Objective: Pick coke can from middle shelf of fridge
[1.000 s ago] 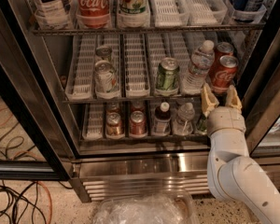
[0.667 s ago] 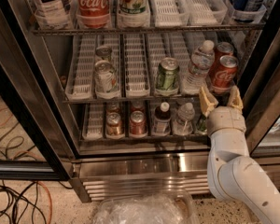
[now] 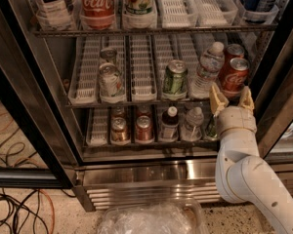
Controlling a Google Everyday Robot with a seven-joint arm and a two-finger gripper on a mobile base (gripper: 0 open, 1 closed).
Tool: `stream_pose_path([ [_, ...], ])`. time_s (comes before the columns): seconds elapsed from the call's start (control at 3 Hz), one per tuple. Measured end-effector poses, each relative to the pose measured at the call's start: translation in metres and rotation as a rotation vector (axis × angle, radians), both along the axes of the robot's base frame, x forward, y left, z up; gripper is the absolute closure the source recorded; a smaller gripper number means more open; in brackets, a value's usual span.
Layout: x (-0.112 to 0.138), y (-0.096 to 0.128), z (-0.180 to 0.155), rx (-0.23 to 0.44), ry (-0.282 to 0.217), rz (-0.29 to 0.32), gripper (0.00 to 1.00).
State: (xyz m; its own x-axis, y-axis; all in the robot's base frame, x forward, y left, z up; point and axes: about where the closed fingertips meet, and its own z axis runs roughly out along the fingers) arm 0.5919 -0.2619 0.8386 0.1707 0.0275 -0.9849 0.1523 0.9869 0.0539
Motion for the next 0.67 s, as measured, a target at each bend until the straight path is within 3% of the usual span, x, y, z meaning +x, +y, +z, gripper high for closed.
stream_pose_path([
  [0.67, 0.0175, -0.0074, 0.0039, 0.033, 0.002, -0.014, 0.33],
])
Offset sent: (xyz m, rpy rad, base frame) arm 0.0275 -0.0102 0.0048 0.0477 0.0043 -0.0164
